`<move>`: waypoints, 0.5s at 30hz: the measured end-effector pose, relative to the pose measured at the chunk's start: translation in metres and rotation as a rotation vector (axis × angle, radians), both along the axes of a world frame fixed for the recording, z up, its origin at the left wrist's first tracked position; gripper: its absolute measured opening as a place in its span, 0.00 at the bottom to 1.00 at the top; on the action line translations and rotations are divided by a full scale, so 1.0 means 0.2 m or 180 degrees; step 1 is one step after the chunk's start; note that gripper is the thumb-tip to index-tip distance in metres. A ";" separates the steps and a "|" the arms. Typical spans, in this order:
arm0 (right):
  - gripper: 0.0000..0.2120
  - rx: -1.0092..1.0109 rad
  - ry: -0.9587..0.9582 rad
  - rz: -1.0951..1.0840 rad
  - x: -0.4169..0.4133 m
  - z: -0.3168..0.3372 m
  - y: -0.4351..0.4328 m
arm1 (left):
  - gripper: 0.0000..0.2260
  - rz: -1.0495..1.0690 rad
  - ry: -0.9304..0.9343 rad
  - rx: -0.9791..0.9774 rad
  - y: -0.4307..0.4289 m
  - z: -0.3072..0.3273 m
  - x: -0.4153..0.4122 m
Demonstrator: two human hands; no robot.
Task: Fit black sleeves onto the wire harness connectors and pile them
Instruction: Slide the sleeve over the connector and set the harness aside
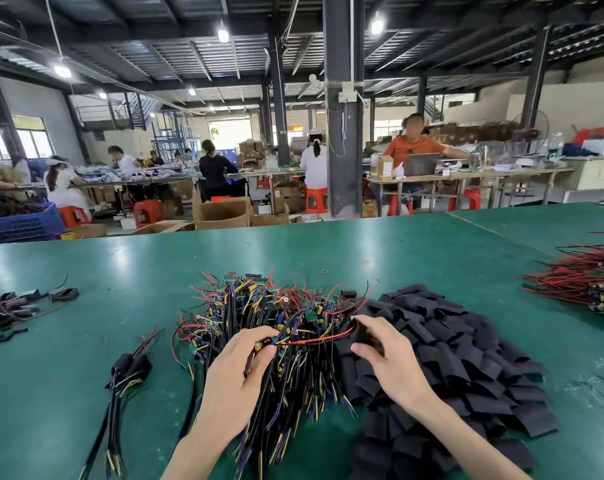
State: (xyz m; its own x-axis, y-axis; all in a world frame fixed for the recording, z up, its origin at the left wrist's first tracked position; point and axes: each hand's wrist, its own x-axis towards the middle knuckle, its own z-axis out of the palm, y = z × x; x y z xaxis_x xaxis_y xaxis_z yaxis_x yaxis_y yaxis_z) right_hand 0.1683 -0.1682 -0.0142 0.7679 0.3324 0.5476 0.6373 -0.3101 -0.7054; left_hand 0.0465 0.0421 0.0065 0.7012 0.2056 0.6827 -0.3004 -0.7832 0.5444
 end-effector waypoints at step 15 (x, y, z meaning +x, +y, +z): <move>0.24 -0.1129 -0.1915 0.0168 -0.19 0.05 0.10 | 0.05 -0.0574 0.0629 -0.0424 -0.11 0.04 -0.01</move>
